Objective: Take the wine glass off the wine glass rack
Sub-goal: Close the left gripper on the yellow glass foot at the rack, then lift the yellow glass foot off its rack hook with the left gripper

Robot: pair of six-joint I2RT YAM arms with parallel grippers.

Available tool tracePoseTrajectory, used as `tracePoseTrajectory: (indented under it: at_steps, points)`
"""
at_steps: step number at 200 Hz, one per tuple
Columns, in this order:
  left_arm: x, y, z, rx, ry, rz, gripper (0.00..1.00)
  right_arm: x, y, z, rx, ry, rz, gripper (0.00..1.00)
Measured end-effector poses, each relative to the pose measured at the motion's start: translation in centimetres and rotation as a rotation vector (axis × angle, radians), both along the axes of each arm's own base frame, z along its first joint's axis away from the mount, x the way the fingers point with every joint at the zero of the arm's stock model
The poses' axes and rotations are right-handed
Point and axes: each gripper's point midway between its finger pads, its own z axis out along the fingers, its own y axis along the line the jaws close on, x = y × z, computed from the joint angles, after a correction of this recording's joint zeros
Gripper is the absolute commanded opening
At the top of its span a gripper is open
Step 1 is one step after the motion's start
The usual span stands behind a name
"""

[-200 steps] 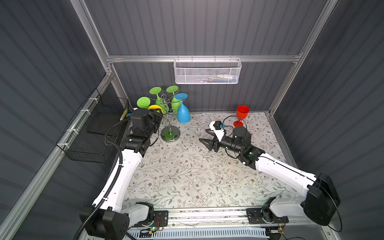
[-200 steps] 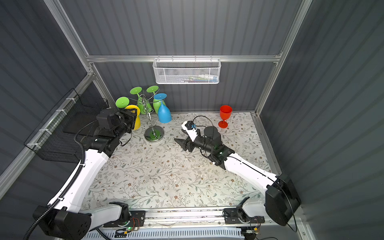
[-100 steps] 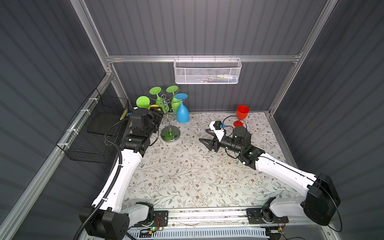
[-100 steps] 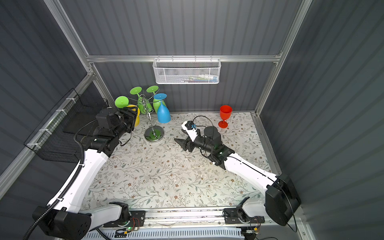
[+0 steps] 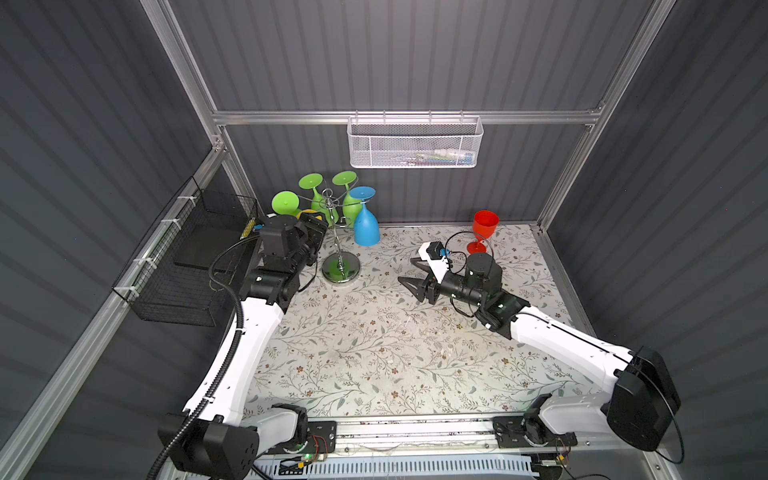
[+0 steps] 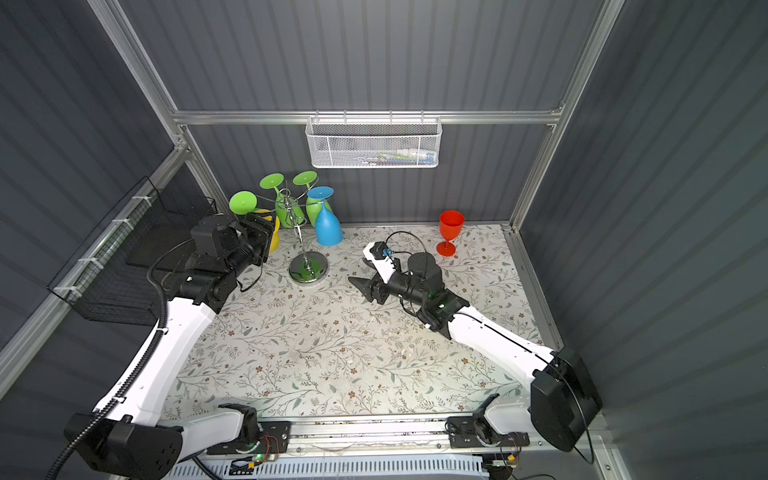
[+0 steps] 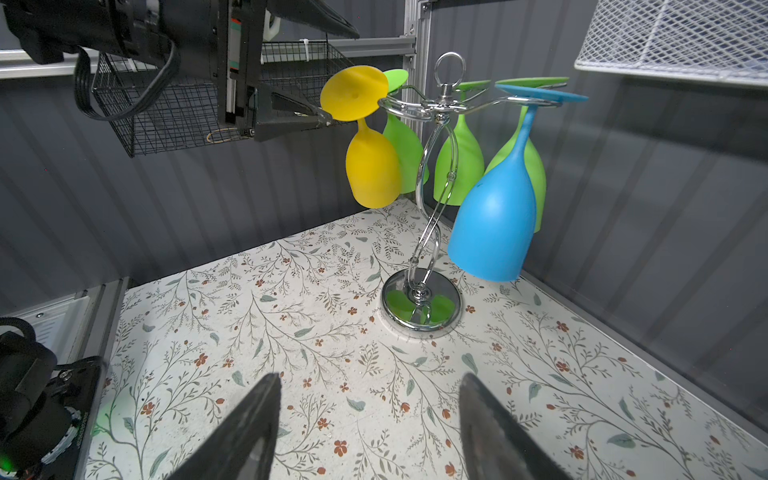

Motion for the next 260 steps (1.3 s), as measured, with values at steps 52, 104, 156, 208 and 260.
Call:
tracePoseTrajectory:
  at_steps: [52, 104, 156, 208, 260]
  points:
    - [-0.8, 0.3, -0.3, 0.022, 0.033, 0.005, 0.75, 0.0, 0.0, 0.0, 0.000, 0.000, 0.000, 0.69]
    - [-0.7, 0.4, -0.2, 0.025, 0.029, 0.008, 0.66, 0.0, 0.0, 0.0, 0.000, 0.000, 0.000, 0.69]
    - [0.6, 0.1, -1.4, 0.028, 0.050, 0.008, 0.63, 0.0, 0.0, 0.0, 0.000, 0.000, 0.000, 0.69]
    - [1.3, 0.3, -1.5, 0.032, 0.042, 0.028, 0.54, 0.0, 0.0, 0.0, 0.000, 0.000, -0.002, 0.69]
    - [1.6, 0.7, -1.0, 0.035, 0.019, 0.054, 0.37, 0.1, -0.1, 0.0, -0.001, -0.001, -0.009, 0.68]
